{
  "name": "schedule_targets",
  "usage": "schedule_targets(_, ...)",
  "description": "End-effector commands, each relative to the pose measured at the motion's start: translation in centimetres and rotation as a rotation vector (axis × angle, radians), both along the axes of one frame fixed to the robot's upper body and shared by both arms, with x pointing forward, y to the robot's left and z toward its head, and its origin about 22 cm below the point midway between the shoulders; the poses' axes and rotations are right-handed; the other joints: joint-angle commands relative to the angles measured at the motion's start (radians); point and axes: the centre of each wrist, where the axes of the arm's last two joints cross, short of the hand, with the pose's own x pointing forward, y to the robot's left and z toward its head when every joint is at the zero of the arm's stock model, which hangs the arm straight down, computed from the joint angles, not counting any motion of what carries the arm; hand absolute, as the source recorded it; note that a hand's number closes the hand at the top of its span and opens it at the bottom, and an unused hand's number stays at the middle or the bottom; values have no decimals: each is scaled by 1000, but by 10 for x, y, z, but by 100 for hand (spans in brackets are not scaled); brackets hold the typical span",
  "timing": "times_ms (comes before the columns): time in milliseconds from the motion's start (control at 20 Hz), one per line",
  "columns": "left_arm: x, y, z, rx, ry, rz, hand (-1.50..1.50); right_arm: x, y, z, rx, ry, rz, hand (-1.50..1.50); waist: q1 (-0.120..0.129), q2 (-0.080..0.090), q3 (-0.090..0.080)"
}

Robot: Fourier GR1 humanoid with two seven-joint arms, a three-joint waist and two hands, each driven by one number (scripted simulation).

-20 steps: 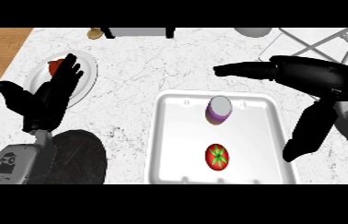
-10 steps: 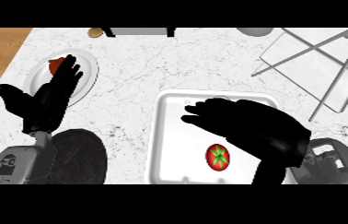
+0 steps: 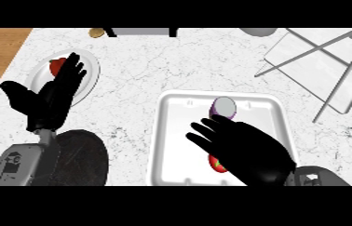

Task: Pick the tomato from the tray and place it in the tiered shelf

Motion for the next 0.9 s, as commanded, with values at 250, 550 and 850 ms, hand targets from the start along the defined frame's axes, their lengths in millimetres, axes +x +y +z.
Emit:
schedule_targets(250, 7, 6, -2, 0, -12, -9, 0, -16, 0, -16, -90, -32, -13, -150, -1, 1, 0)
schedule_targets(550, -5, 4, 7, 0, -14, -3, 0, -6, 15, -38, -113, -40, -11, -150, 5, 1, 0)
schedule_targets(850, -1, -10, -4, -8, -1, 3, 0, -13, -14, -31, -85, -29, -37, -150, 0, 0, 0)
